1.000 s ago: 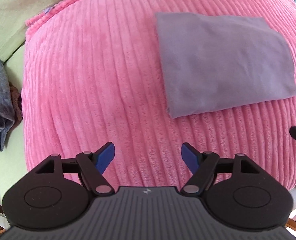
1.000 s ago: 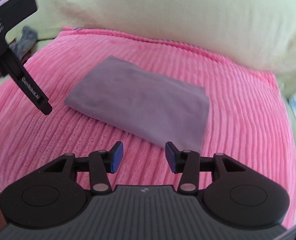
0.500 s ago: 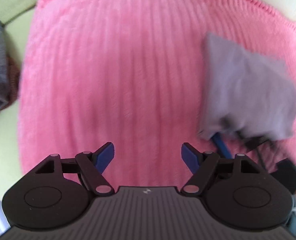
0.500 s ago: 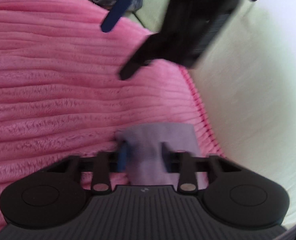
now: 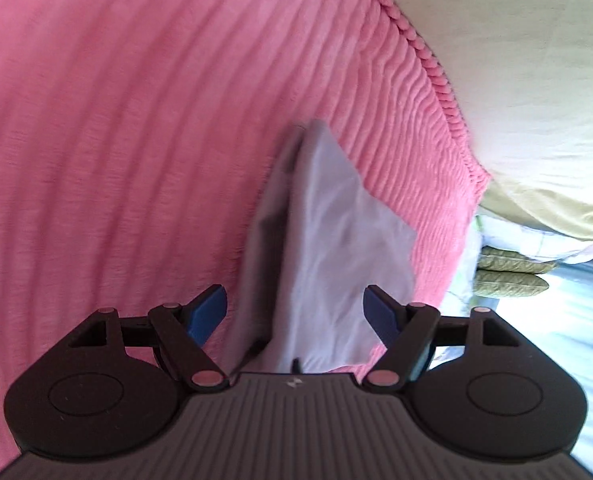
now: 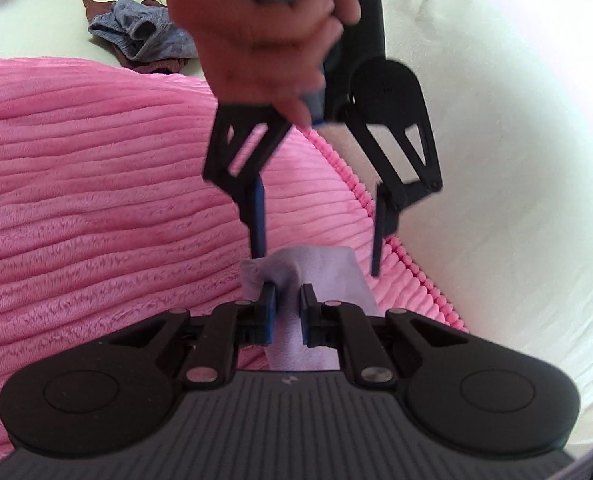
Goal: Fold clothes
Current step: 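Grasp the folded tank top edge with the left gripper while the right gripper grasps it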
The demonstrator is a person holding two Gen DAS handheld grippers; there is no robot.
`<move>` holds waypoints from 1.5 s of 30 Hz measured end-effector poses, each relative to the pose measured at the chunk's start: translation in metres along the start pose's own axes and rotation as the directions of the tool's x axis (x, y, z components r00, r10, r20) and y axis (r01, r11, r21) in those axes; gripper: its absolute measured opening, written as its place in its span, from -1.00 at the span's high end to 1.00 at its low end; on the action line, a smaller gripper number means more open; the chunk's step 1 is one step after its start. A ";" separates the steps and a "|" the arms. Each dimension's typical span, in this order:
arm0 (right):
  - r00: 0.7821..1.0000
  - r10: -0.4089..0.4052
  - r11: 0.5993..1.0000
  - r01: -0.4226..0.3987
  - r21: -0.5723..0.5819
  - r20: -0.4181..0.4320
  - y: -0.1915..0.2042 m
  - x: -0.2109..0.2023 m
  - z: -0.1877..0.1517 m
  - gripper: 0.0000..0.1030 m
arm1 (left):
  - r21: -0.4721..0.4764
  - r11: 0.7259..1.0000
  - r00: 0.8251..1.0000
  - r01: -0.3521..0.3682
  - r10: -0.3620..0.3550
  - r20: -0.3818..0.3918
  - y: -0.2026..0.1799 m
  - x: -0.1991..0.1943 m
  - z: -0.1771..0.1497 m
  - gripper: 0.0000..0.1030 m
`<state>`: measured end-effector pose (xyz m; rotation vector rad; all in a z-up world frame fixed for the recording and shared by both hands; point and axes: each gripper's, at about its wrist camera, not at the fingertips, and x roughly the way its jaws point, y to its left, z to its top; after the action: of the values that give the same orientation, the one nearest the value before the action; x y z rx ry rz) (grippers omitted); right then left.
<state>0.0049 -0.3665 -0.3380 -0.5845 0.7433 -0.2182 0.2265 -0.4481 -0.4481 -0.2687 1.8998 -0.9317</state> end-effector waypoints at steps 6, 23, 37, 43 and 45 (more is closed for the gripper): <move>1.000 0.004 1.000 -0.004 0.022 0.003 0.000 0.001 -0.003 0.75 | 0.123 0.990 0.997 -0.075 0.074 0.018 -0.008 0.020 0.004 0.10; 0.936 0.333 0.406 -0.036 0.913 -0.111 -0.216 0.027 -0.184 0.05 | 0.207 0.949 0.971 -0.238 0.233 0.050 -0.027 0.027 -0.006 0.36; 0.800 0.564 -0.010 -0.242 0.970 0.205 -0.243 0.079 -0.254 0.01 | 0.218 0.938 0.963 -0.269 0.269 0.031 -0.030 0.034 -0.002 0.31; 0.779 0.565 -0.051 -0.295 0.954 0.271 -0.238 0.087 -0.258 0.47 | 0.205 0.950 0.972 -0.233 0.235 0.015 -0.019 0.029 0.001 0.34; 0.778 0.560 -0.054 -0.309 0.950 0.285 -0.239 0.082 -0.260 0.75 | 0.230 0.942 0.970 -0.243 0.242 0.033 -0.024 0.027 -0.004 0.40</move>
<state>-0.1119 -0.7036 -0.4006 1.0996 0.7539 -0.1064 0.2046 -0.4772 -0.4483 0.1025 1.7522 -0.9714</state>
